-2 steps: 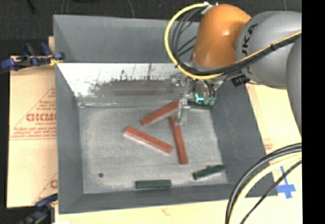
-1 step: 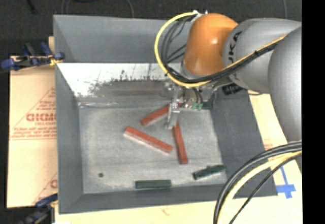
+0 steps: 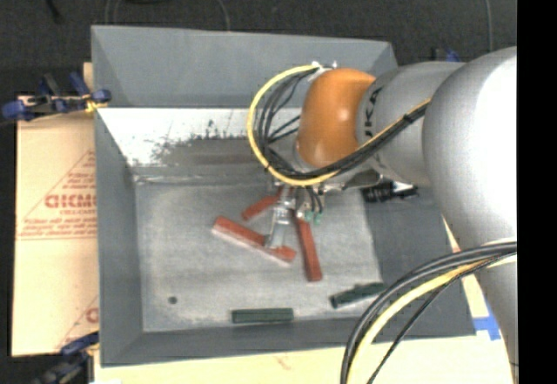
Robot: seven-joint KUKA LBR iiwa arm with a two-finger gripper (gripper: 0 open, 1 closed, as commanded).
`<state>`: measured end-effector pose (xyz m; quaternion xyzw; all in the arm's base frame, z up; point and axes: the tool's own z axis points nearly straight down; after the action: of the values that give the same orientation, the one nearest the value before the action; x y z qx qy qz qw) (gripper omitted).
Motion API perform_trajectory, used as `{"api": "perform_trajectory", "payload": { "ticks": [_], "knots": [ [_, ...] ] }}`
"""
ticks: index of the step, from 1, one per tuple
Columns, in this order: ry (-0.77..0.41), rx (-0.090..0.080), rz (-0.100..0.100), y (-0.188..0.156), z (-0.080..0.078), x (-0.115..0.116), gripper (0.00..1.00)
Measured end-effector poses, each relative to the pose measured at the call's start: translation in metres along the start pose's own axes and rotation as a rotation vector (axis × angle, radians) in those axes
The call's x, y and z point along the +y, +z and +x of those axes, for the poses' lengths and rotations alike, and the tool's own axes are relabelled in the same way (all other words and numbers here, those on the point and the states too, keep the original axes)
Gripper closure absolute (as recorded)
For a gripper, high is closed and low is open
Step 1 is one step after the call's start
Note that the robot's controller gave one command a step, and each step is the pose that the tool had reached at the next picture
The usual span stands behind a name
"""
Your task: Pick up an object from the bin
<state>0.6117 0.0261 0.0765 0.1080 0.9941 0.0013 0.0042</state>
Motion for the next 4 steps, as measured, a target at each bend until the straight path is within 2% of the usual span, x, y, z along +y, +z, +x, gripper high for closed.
{"api": "perform_trajectory", "payload": {
  "ticks": [1, 3, 4],
  "knots": [
    [-0.083, 0.004, 0.001, 0.002, 0.012, 0.045, 1.00],
    [-0.106, 0.001, 0.000, 0.002, 0.013, 0.045, 1.00],
    [-0.284, 0.010, 0.001, 0.002, 0.001, 0.050, 1.00]
  ]
}}
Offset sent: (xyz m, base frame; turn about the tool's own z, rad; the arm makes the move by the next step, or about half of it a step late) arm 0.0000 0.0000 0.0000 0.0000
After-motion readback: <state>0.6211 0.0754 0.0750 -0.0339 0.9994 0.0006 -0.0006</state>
